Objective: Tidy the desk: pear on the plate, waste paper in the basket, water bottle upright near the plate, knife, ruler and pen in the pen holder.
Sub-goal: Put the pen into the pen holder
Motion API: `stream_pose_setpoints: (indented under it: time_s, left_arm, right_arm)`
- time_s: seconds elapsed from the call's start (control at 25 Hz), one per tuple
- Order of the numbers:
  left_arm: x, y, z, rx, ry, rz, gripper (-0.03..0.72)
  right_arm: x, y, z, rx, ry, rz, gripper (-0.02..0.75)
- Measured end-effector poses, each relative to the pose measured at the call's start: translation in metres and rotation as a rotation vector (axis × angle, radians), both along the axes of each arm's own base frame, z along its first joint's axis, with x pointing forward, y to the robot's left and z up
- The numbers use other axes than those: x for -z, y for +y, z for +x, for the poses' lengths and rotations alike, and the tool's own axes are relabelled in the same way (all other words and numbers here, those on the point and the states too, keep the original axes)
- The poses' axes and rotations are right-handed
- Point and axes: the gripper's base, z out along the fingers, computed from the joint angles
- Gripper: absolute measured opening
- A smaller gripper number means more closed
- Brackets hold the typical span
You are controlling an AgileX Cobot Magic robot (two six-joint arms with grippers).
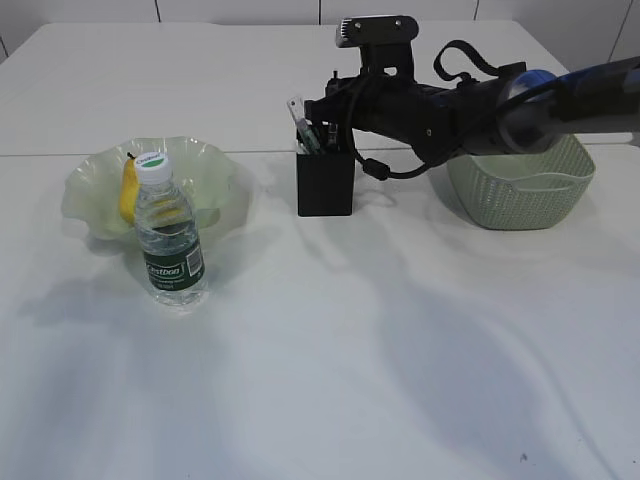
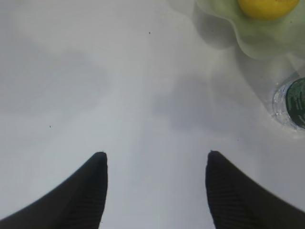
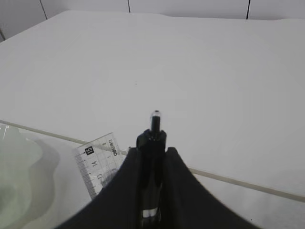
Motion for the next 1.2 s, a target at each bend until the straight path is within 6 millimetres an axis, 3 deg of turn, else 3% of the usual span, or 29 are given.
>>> stream_pose_setpoints:
  time_s: [0.2,0.44,0.68,1.2]
  left_arm:
    - [0.000,0.000,0.000,0.000,0.000,0.000,0.456]
    - [0.000,0.000,0.000,0.000,0.000,0.000,0.456]
    - [0.000,0.000,0.000,0.000,0.000,0.000,0.456]
    - [0.000,0.000,0.000,0.000,0.000,0.000,0.456]
  right_arm:
    - [0.005,0.000,0.000,0.000,0.016,-0.006,0.104]
    - [0.005,0.000,0.000,-0.009,0.012,-0.022,0.253]
    - [0.002,0.000,-0.001,-0.010,0.020,-0.028,0.272]
    - [-0.077,-0.015,-0.039,0.018,0.257,-0.097,0.274]
